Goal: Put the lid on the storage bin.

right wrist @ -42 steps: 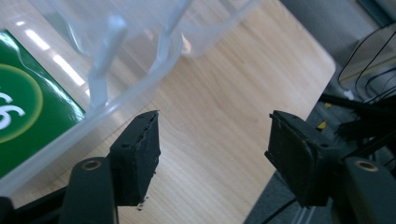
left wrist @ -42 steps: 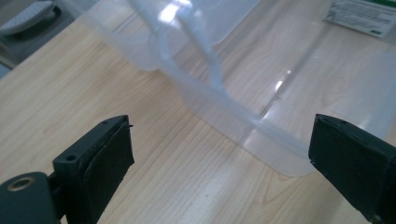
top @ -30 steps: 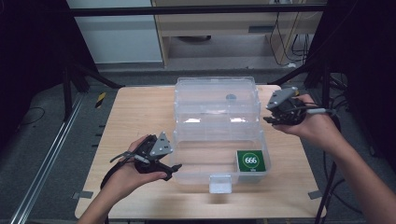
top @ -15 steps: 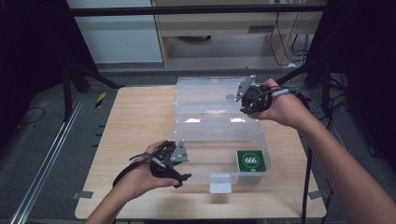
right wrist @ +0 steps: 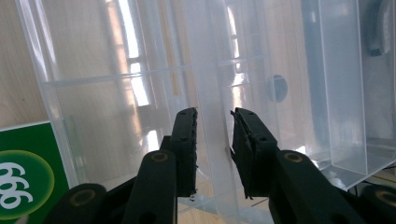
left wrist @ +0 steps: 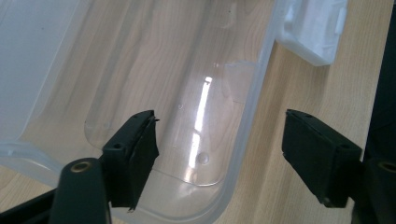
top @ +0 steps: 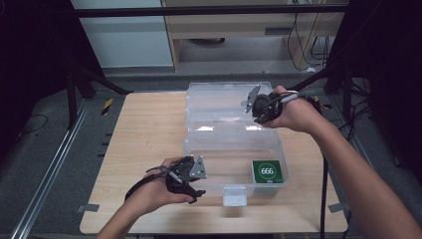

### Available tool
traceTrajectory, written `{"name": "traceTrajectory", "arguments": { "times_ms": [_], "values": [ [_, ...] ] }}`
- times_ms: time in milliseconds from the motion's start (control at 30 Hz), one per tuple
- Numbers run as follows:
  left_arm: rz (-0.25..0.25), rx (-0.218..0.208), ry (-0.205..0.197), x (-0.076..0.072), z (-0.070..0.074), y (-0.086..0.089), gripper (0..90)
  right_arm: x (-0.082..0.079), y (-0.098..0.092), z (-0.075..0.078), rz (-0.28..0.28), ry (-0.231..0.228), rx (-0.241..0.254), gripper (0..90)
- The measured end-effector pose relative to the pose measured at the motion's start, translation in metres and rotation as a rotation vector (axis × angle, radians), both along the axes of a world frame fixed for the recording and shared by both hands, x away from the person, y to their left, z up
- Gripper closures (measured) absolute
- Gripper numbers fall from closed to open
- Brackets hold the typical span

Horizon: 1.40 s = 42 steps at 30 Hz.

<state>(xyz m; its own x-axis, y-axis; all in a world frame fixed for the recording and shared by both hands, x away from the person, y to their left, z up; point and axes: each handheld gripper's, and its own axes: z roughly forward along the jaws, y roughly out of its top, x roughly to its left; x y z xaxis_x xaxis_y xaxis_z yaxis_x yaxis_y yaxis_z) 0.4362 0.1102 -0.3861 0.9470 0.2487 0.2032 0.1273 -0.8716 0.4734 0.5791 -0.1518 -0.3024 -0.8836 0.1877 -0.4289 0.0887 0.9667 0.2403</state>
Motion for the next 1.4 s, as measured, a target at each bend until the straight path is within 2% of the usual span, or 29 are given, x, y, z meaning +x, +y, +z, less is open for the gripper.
{"name": "traceTrajectory", "arguments": {
  "times_ms": [133, 400, 467, 633, 667, 767, 800, 1000, 1400],
  "values": [
    [-0.015, 0.010, 0.015, 0.001, -0.003, 0.000, 34.7, 0.000, 0.002, -0.002, 0.010, 0.000, -0.021, 75.1],
    [-0.038, 0.031, 0.030, 0.002, -0.008, -0.003, 41.8, 0.002, 0.002, -0.002, 0.025, 0.000, -0.023, 78.2],
    [-0.053, 0.051, 0.039, 0.002, -0.010, -0.006, 49.4, 0.002, 0.002, -0.002, 0.027, 0.001, -0.021, 78.5],
    [-0.072, 0.067, 0.064, 0.003, -0.013, -0.012, 55.6, 0.002, 0.002, -0.003, 0.029, 0.000, -0.020, 78.7],
    [-0.075, 0.072, 0.070, 0.004, -0.013, -0.014, 61.3, 0.002, 0.003, -0.002, 0.029, 0.000, -0.023, 78.9],
    [-0.090, 0.085, 0.083, 0.006, -0.013, -0.016, 65.6, 0.002, 0.003, -0.002, 0.035, 0.002, -0.027, 79.1],
    [-0.083, 0.078, 0.086, 0.005, -0.014, -0.017, 67.5, 0.002, 0.003, -0.002, 0.036, 0.002, -0.028, 79.2],
    [-0.073, 0.098, 0.092, 0.008, -0.015, -0.018, 79.4, 0.003, 0.003, -0.002, 0.044, 0.001, -0.031, 79.6],
    [-0.051, 0.081, 0.084, 0.007, -0.016, -0.018, 79.9, -0.003, 0.008, -0.001, 0.069, -0.011, -0.052, 83.2]
  ]
}}
